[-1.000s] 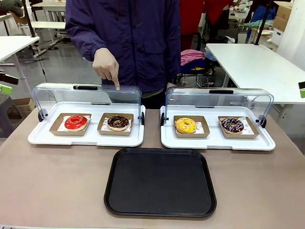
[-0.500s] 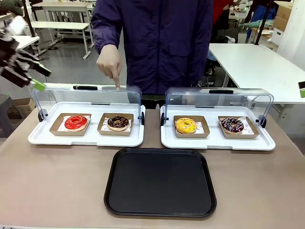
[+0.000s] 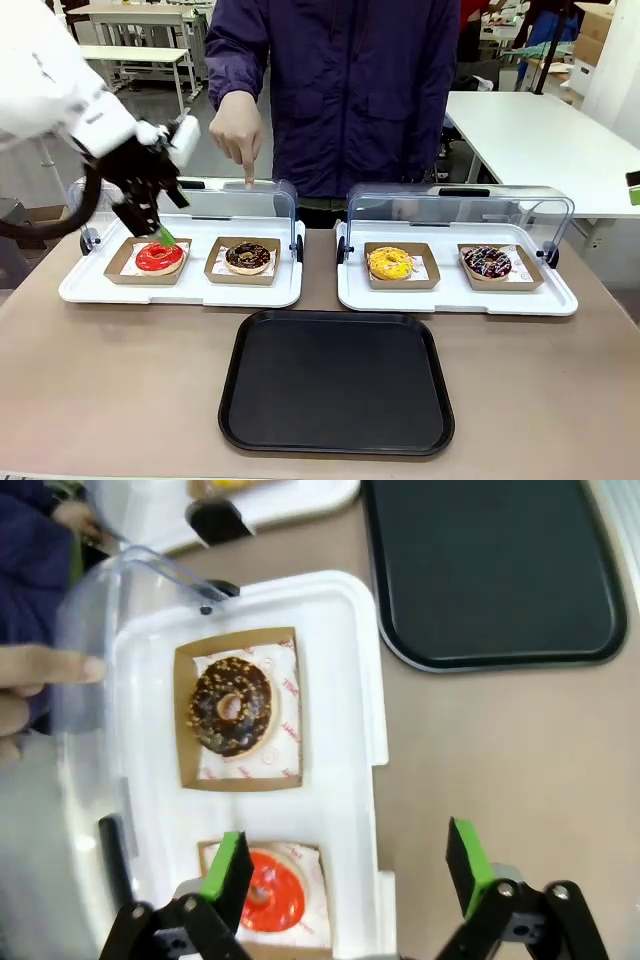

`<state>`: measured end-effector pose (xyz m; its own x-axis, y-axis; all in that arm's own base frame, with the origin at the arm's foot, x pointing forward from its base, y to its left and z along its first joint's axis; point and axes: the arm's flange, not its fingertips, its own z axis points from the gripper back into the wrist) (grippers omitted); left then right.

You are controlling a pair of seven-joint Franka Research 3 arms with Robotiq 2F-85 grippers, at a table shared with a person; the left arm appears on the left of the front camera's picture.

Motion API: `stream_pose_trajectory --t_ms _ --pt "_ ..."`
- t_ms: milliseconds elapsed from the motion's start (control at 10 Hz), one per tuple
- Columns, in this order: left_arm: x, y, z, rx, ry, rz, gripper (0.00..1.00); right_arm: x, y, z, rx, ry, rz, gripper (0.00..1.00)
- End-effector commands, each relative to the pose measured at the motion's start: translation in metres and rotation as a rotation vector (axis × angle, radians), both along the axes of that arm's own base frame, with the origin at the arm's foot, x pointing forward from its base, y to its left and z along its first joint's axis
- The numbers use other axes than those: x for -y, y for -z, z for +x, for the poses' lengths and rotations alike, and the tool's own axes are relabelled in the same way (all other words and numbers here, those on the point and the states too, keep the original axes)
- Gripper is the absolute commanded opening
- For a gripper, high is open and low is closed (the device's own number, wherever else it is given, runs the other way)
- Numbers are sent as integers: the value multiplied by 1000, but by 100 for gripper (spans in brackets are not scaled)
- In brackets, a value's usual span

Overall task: Move the second donut from the left to the tray.
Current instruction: Pick up the Paper togo box containing the Donut indicated by the person and place it on the Handle tray.

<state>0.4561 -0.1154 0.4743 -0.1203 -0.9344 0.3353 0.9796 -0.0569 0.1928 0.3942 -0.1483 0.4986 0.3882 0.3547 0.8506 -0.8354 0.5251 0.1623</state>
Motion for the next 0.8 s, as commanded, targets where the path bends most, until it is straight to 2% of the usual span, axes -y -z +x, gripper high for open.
stream_pose_trajectory --t_ms 0,300,400,500,700 --pt "14 30 15 -15 -72 116 100 0 -1 2 21 -3 14 100" --pt "37 65 18 -9 -79 181 100 0 -1 2 21 -3 14 100" --pt "26 55 15 -61 -103 133 100 0 -1 2 21 -3 14 100" --pt "34 68 19 -15 -55 163 100 0 -1 2 21 -3 14 100" --pt "34 68 19 -15 -55 163 100 0 -1 2 21 -3 14 100"
